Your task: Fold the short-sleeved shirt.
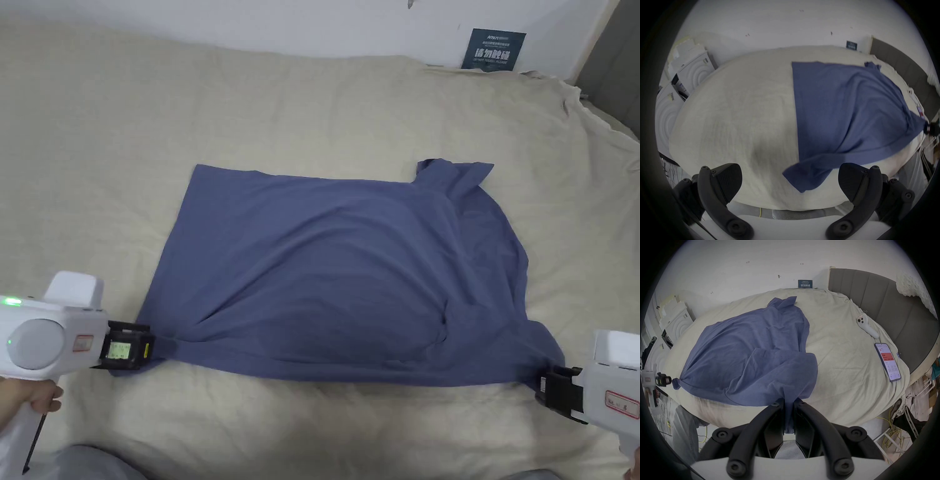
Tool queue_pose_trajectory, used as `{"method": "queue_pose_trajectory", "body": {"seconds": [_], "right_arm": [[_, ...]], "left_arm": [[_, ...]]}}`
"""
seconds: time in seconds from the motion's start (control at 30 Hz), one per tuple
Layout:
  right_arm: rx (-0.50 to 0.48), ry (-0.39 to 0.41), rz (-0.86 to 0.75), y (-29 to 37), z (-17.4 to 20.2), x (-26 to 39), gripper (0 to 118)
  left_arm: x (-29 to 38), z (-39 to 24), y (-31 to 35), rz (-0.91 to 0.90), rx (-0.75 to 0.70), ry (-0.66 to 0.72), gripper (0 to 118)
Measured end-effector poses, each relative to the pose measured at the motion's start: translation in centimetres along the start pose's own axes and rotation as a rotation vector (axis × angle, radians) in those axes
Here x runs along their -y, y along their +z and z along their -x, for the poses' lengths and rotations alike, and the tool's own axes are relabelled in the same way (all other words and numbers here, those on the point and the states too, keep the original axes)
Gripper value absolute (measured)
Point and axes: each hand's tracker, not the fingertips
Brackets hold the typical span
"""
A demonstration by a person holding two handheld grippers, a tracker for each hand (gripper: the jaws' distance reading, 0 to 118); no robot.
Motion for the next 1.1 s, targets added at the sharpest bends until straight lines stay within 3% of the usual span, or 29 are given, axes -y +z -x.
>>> {"method": "queue_pose_trajectory", "body": {"seconds": [0.07, 0.1, 0.17, 0.2, 0.23, 0.3, 0.4, 0.67, 0.8, 1.1], "right_arm": [[0.003, -0.001, 0.004, -0.1, 0.1, 0.0, 9], [0.005, 0.001, 0.008, -0.1, 0.1, 0.1, 9], [0.007, -0.004, 0.011, -0.2, 0.0, 0.2, 9], [0.006, -0.009, 0.015, -0.2, -0.1, 0.3, 9], [0.003, -0.013, 0.019, -0.3, -0.1, 0.3, 9], [0.008, -0.017, 0.023, 0.0, 0.4, 0.4, 9], [0.005, -0.023, 0.021, 0.5, 0.5, 0.3, 9], [-0.028, -0.076, -0.035, 2.5, -0.2, -2.9, 9], [-0.042, -0.123, -0.082, 2.6, -0.3, -6.7, 9], [0.054, -0.035, -0.066, -3.8, 1.1, -16.7, 8]], "left_arm": [[0.4, -0.5, -0.6, 0.007, 0.003, -0.007, 111], [0.6, -0.6, -0.7, 0.006, 0.007, -0.001, 86], [0.7, -0.9, -0.7, -0.012, 0.017, 0.026, 23], [0.8, -1.1, -0.9, -0.021, 0.019, 0.04, 9], [0.9, -1.2, -1.0, -0.023, 0.034, 0.053, 3], [1.0, -1.5, -1.0, -0.011, 0.109, 0.052, 0], [1.2, -2.0, -0.3, -0.086, 0.055, 0.022, 0], [-1.9, 1.0, 3.5, -0.283, 0.038, 0.237, 0], [-5.4, 0.7, 3.8, -0.325, 0.008, 0.217, 0], [-13.4, -0.4, -2.1, -0.269, -0.057, 0.188, 0]]}}
